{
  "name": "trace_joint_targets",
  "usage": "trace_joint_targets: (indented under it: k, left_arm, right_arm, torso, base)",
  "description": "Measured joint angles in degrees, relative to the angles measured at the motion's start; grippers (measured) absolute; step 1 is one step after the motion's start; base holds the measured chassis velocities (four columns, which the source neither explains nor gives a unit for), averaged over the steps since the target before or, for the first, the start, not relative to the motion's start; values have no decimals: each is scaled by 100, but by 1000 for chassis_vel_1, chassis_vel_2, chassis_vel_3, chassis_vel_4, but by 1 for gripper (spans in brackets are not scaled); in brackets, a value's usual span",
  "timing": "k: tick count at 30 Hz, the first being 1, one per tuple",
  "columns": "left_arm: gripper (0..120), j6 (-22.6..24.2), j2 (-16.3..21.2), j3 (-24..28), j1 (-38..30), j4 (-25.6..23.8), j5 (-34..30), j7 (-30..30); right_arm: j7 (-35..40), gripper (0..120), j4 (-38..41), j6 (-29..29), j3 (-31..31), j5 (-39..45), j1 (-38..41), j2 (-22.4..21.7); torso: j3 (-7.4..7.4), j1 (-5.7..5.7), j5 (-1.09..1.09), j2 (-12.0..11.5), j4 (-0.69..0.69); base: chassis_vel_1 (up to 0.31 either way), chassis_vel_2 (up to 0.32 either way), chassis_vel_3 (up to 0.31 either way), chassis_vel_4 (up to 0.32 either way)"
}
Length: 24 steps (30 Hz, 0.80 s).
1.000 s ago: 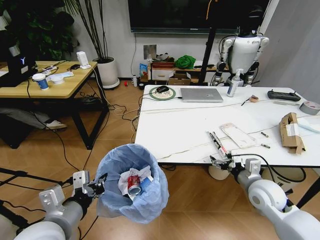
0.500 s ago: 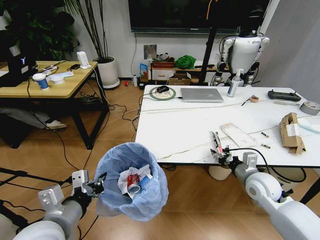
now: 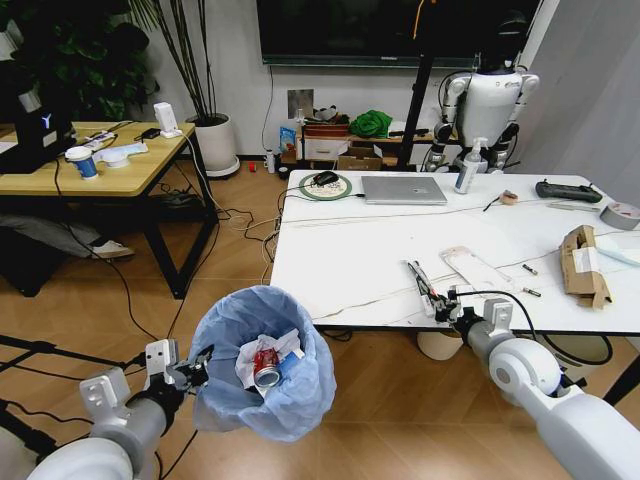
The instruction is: Pick up the trash bin and place the trash from the table into it.
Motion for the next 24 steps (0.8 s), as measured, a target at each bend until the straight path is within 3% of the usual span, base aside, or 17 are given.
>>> trace_joint_targets:
  k: [6,9,12,18,24]
  left_arm:
    - [0,34,59,85,-21,3,-275,-124]
    - [0,46,95,147,-31,-6,-348,-156]
    - [0,70,199,334,-139,-20,-505,-199]
    - [0,73,445,589,-366,57,-652,-182]
    - [0,56,546,712,-541,131,-753,-148]
  right_arm:
    - [-1044,0,1081,978,-561,198,532,-481]
    - [-1240,0,1357,1100,-741,247,641,-572]
    - [-1830,0,1932,1432,-1296,319,768,-785]
    - [-2467,0,1813,2063,-2087,-155,850,-923]
    - [-2593,0,1697,2200,-2480,-334,1044,-756]
  torso:
    - [0,0,-3,0,3]
    - [0,0,-5,0,3]
    - [-1,0,-3,1,2]
    - [0,0,-2,0,0]
    - [0,0,-2,0,1]
  base:
    - [0,0,0,0]
    - [0,0,0,0]
    - [0,0,0,0]
    - [0,0,0,0]
    - [0,0,0,0]
